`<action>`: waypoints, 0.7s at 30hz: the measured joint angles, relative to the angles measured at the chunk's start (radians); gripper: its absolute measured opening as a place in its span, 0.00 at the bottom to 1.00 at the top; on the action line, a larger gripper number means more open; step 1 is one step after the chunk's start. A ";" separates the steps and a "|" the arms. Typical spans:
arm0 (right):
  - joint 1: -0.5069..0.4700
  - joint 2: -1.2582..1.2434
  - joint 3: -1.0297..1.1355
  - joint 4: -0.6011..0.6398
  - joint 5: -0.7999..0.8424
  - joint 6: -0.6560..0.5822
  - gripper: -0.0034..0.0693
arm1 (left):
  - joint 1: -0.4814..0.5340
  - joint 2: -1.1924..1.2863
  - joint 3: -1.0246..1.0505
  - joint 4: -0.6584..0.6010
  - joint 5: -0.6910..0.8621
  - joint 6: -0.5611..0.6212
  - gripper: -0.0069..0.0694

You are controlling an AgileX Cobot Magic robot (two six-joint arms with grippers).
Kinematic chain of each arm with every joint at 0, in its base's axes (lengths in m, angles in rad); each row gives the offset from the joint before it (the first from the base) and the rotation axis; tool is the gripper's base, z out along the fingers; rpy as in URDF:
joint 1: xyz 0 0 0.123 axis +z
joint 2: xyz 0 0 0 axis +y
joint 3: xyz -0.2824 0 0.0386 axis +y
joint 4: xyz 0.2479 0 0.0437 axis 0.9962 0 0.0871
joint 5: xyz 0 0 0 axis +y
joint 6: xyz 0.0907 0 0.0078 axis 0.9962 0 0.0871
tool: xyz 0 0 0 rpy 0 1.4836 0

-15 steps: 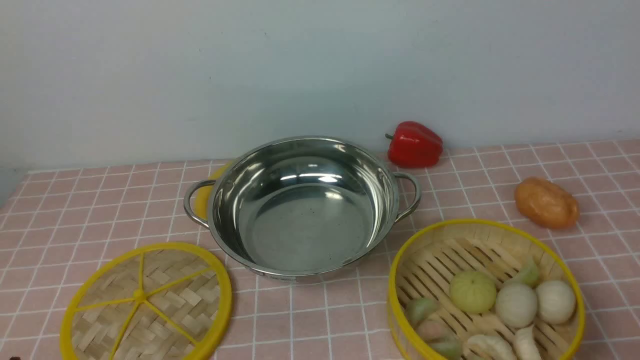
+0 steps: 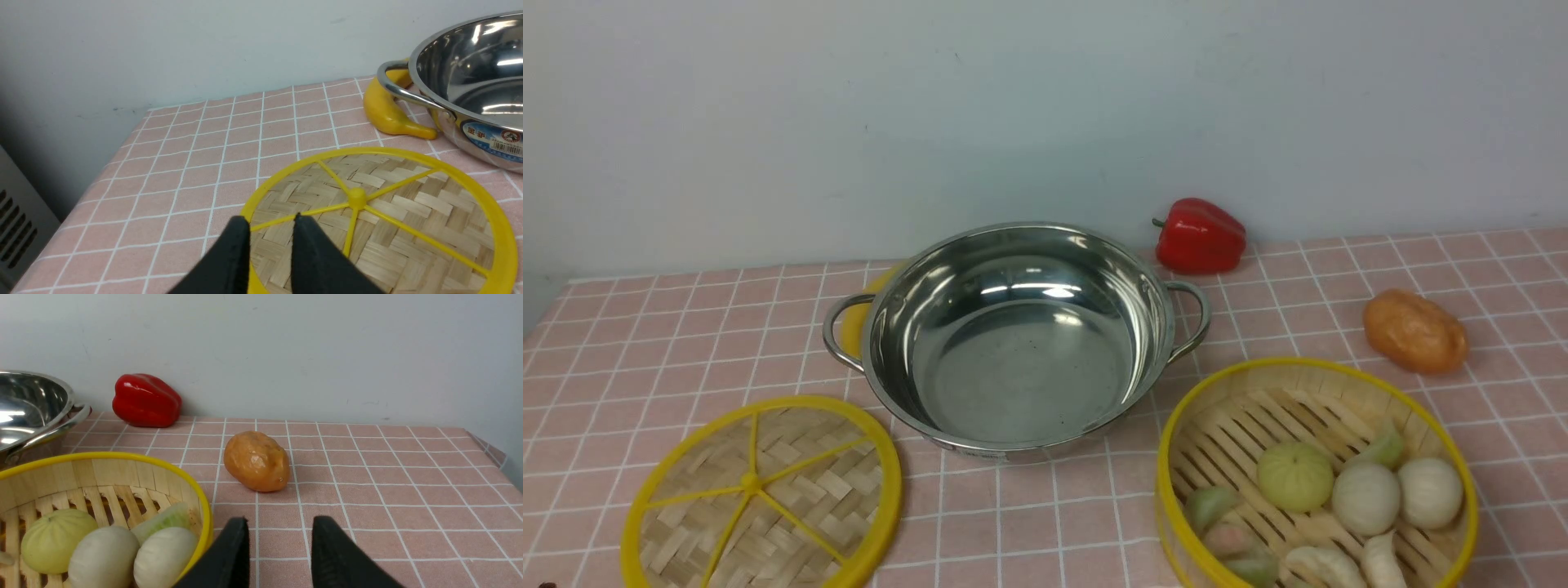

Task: Place the steamer in the pot on the pink tablecloth, and put the lid on the steamer.
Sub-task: 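Reach for and grasp the rim of the bamboo steamer holding the buns with the right gripper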

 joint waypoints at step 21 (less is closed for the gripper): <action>0.000 0.000 0.000 0.612 -0.173 0.242 0.38 | 0.000 0.000 0.000 -0.743 -0.049 -0.320 0.29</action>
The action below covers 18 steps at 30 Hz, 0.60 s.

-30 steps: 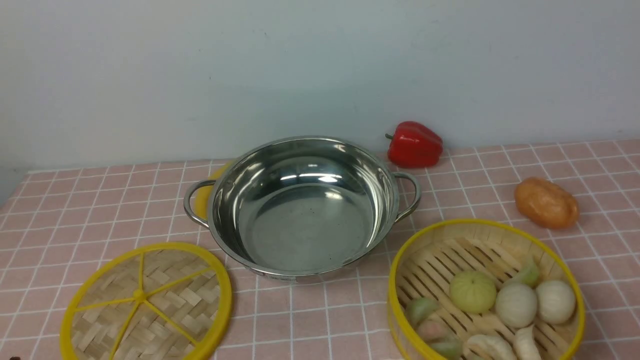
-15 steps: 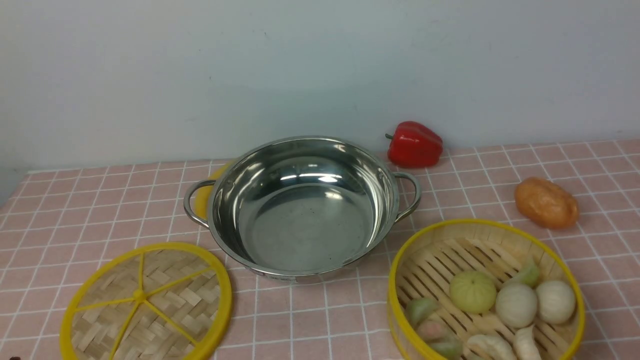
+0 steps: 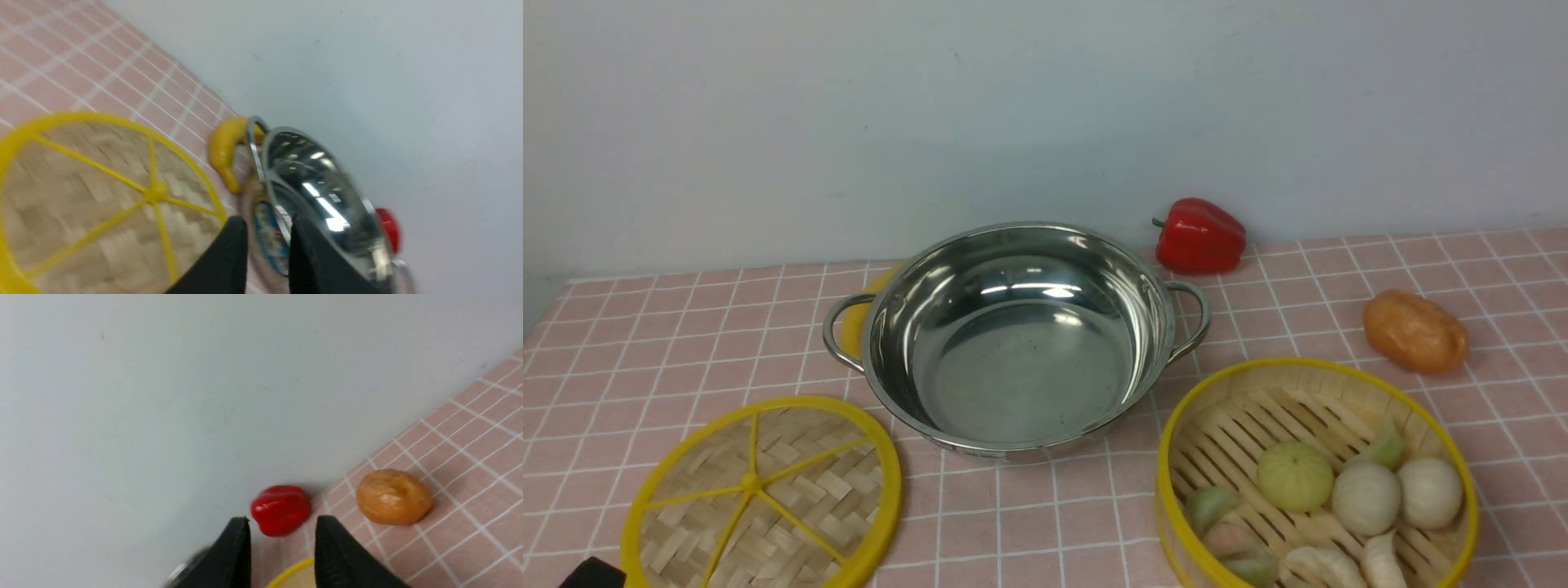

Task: Place the steamer in the pot on the pink tablecloth, and put the lid on the steamer.
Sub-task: 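Reach for and grasp the rim of the bamboo steamer holding the buns with the right gripper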

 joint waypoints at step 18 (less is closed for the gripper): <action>0.000 0.000 -0.072 0.323 -0.289 0.098 0.38 | 0.000 0.000 0.000 -0.602 -0.158 -0.091 0.31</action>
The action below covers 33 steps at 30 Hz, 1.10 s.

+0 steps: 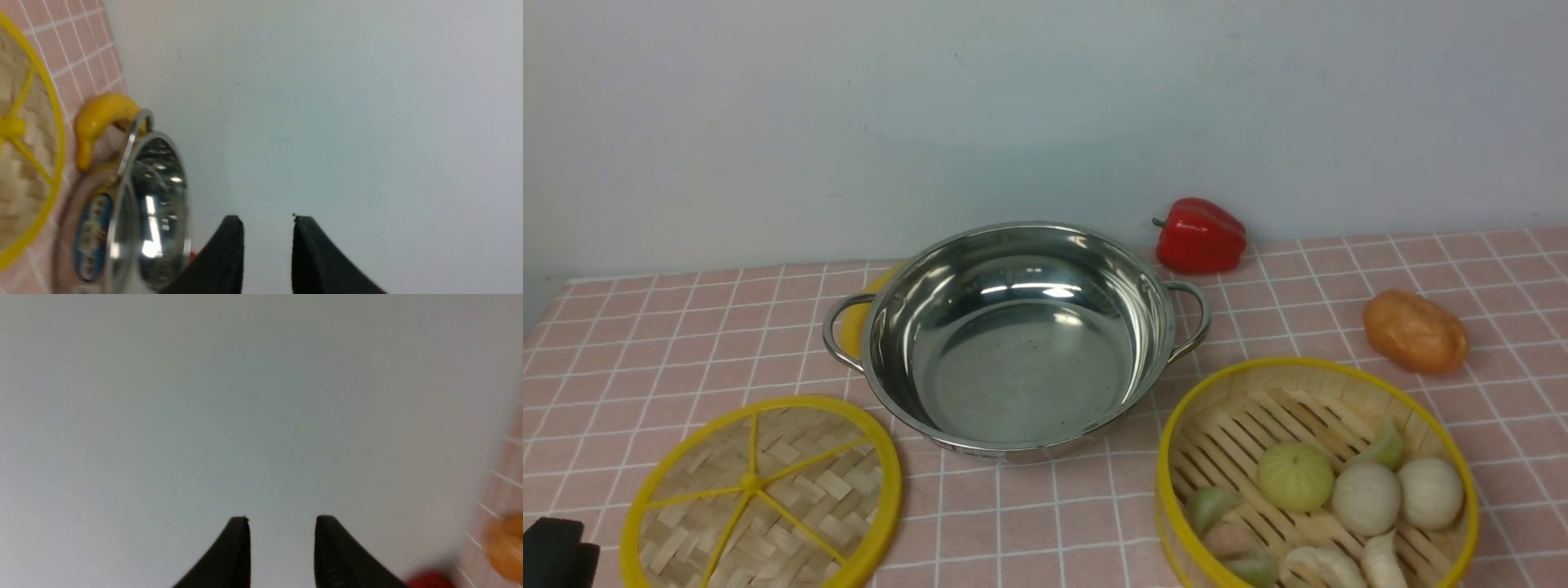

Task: Place the steamer in the pot on the pink tablecloth, and put the lid on the steamer.
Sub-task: 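Reach for and grasp the rim of the bamboo steamer holding the buns with the right gripper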

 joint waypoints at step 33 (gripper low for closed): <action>0.000 1.343 -1.037 -0.487 1.261 -0.841 0.38 | 0.000 1.079 -1.001 1.000 1.085 0.505 0.16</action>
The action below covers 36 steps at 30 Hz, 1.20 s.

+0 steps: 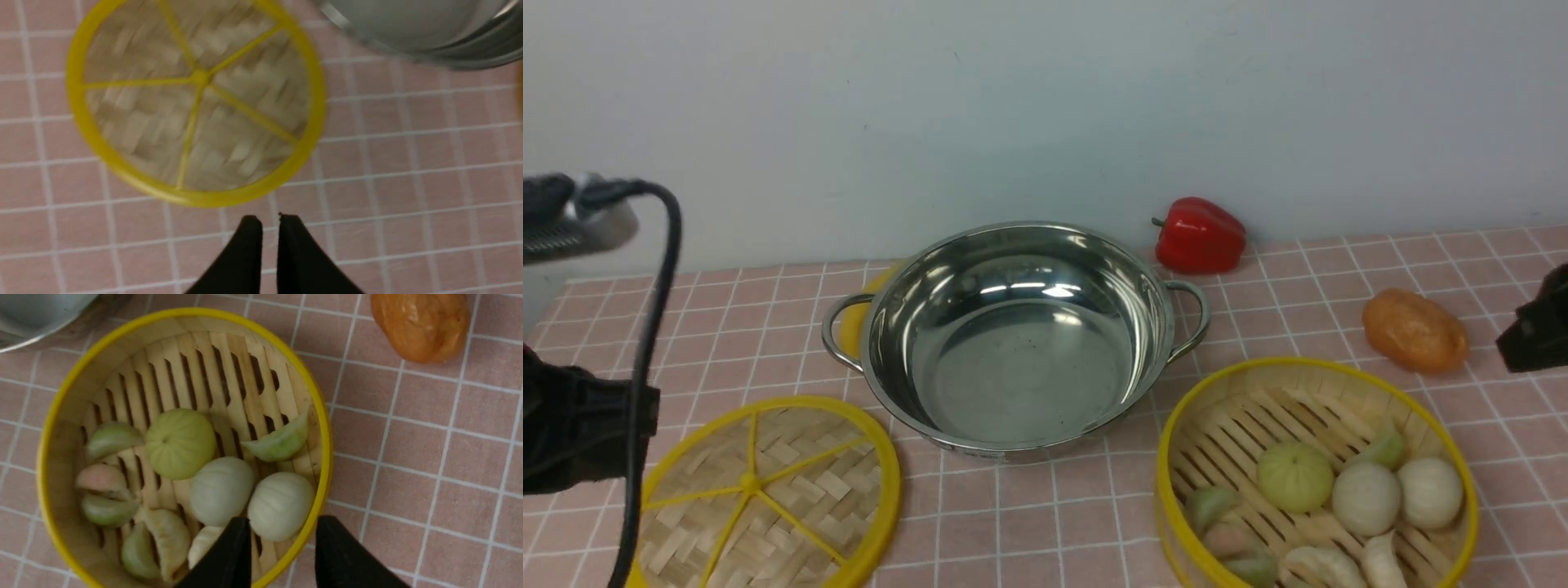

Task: Place the steamer in the pot on the pink tablecloth, and put the lid on the steamer.
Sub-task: 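Reach for and grasp the rim of the bamboo steamer holding the buns with the right gripper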

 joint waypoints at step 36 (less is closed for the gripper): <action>0.133 0.369 -0.004 -0.275 -0.282 -0.117 0.38 | 0.000 0.179 -0.008 0.079 -0.127 0.011 0.19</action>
